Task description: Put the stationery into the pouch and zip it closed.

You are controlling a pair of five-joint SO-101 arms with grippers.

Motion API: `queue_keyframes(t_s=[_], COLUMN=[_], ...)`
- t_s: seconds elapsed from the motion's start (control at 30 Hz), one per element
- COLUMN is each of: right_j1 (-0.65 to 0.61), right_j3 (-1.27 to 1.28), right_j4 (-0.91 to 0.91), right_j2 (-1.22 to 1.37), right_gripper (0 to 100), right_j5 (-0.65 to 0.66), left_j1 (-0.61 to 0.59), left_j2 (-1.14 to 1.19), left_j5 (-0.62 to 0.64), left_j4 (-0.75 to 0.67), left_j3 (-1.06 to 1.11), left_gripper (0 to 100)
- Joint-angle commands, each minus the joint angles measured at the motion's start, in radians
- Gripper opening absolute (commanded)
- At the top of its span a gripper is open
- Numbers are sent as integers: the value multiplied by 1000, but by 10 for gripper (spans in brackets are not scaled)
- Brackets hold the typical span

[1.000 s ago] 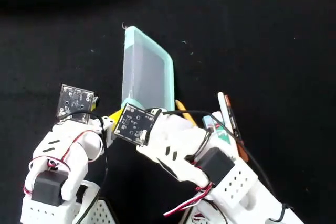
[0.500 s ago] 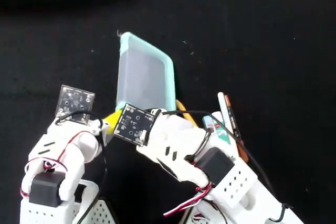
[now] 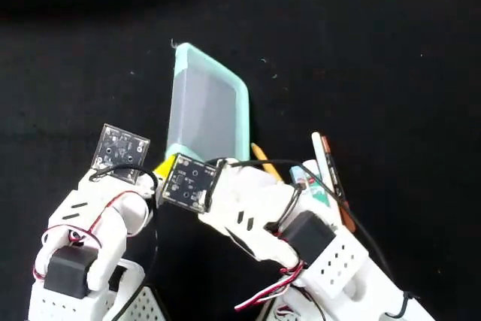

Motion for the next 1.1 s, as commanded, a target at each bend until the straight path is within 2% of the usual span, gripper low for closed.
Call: queue_keyframes(t_s=[0.0, 0.1, 0.2, 0.3, 0.47, 0.7, 0.83, 1.07], right_j1=[-15, 12, 91, 166, 233, 236, 235, 235], right_j3=[-10, -15, -38, -62, -65, -76, -170, -455], right_j4=[11, 5, 2, -6, -89, -138, -110, 25], right_j2=[-28, -28, -28, -30, -30, -84, -120, 31], right_gripper=[12, 12, 12, 12, 12, 12, 12, 12], right_j5=[17, 15, 11, 0, -117, -124, -121, -57], left_j1=[-5, -5, -22, -108, -236, -231, -226, -231], left_j2=[9, 9, 9, 9, 11, 21, 35, 362], left_j5=[-2, 3, 6, 48, 61, -3, -54, -44], left_j4=[-40, -41, -41, -43, -21, 132, 164, 170], left_j3=[-10, -10, -15, -31, -102, -294, -369, -541], left_gripper=[45, 26, 30, 30, 30, 30, 30, 30])
